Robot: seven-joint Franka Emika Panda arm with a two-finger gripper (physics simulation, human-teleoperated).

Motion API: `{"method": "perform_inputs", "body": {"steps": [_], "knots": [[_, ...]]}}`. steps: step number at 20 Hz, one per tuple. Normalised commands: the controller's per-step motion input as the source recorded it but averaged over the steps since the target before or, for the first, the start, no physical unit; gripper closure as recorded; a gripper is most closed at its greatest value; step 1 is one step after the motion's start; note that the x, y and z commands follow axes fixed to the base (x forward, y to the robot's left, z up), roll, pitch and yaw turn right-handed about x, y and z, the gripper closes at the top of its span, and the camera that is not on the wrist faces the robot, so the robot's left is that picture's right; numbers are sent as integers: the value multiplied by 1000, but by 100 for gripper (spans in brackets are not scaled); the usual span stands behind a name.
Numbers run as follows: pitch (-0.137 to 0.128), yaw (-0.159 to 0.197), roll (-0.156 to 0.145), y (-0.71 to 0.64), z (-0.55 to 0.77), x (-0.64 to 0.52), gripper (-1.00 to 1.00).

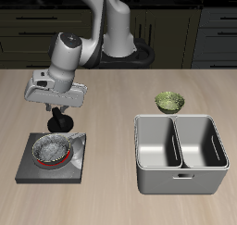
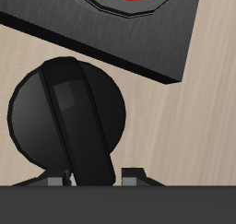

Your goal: Place the black bowl on the flat stove and turn on the flat stove

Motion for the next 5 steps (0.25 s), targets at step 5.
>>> {"method": "perform_inputs", "body": {"steps": [5], "knots": [[-16, 66, -70, -350, 341, 187, 100]]}}
